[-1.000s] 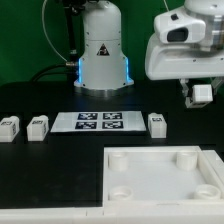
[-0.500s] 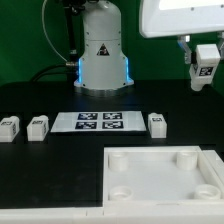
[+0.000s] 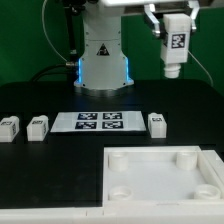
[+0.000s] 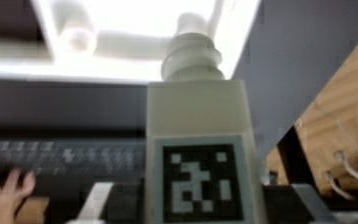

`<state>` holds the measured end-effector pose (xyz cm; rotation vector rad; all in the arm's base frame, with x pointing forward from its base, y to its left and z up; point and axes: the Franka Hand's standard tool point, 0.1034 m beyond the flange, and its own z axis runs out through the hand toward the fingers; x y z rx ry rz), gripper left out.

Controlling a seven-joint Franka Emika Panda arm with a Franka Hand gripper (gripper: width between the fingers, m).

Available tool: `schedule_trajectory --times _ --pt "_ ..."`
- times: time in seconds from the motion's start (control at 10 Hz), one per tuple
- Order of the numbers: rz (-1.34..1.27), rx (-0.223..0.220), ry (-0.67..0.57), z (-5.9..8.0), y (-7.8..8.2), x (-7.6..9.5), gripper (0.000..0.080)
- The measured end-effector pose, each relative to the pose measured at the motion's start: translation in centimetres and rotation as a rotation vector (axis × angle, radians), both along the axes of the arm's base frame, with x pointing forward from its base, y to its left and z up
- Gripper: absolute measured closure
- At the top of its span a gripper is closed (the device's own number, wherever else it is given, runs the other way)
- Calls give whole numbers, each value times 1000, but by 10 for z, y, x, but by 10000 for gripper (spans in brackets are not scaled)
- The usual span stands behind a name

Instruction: Assemble one leg

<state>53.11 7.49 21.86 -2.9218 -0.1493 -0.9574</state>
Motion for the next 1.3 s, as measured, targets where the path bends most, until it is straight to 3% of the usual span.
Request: schedule_trajectory --times 0.1,0.2,0.4,0.7,0.8,1.3 --pt "-15 0 79 -1 9 2 509" --pt "0 -1 66 3 14 4 509" --pt "-9 1 71 1 9 4 509" --pt "43 3 21 -10 30 53 509" --pt "86 -30 -31 -16 22 63 509" --pt "82 -28 -17 -24 22 62 509"
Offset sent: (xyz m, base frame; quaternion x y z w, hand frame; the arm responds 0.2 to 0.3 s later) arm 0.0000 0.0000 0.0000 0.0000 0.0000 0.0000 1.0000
